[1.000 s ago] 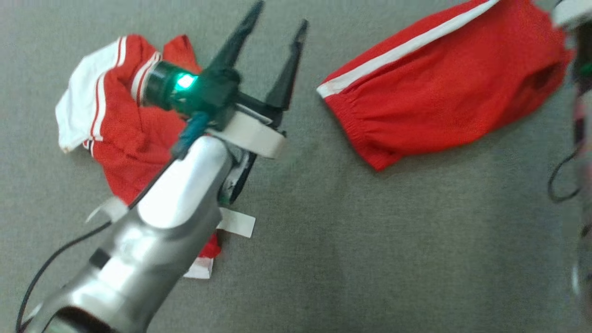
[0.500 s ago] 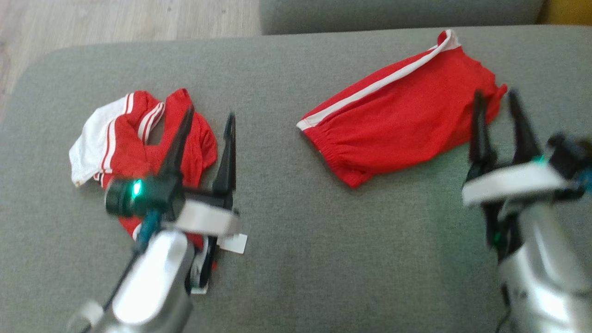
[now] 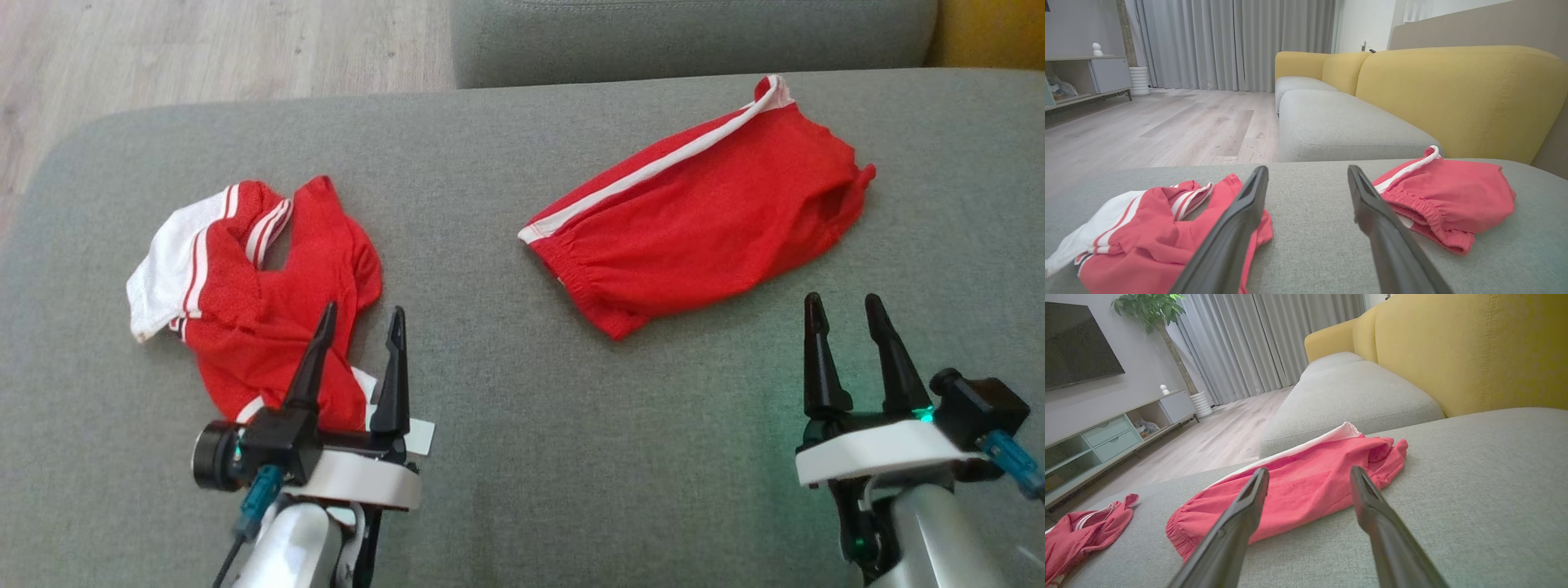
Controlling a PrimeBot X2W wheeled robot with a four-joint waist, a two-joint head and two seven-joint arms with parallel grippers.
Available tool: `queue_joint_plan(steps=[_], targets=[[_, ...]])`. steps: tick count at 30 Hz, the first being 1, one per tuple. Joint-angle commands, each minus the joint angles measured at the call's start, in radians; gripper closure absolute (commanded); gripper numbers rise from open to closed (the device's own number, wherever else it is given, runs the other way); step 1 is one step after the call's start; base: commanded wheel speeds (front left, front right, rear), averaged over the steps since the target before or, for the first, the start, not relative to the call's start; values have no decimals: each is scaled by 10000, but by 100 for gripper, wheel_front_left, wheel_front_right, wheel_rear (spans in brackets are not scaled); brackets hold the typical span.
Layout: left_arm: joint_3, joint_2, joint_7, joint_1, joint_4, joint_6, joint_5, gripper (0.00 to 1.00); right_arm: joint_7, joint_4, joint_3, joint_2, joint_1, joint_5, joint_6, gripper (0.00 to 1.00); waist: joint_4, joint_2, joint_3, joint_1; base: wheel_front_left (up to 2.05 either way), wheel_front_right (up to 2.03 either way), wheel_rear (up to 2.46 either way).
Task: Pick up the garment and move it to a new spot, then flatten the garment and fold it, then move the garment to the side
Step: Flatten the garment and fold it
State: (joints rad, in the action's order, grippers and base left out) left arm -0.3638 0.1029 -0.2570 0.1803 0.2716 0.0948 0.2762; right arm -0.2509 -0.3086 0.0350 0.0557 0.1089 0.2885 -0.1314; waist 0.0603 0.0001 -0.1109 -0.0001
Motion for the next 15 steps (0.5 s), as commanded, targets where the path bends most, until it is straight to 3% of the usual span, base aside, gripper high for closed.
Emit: queue_joint_plan(steps=[1, 7, 15], targets=[[450, -15, -47, 311, -348, -70, -127, 0, -102, 382, 184, -37, 280, -123, 7, 0, 37, -1, -83, 1, 0, 0, 0], [578, -260, -47, 527, -337, -435, -441, 0, 512, 411, -223, 19, 1230, -603, 7, 0, 234, -1, -695, 1, 0, 0, 0], [533, -461, -47, 1062, -303, -789, -675, 0, 2331, 2, -1507, 842, 3810, -1263, 7, 0, 844, -1, -1959, 1, 0, 0, 0]])
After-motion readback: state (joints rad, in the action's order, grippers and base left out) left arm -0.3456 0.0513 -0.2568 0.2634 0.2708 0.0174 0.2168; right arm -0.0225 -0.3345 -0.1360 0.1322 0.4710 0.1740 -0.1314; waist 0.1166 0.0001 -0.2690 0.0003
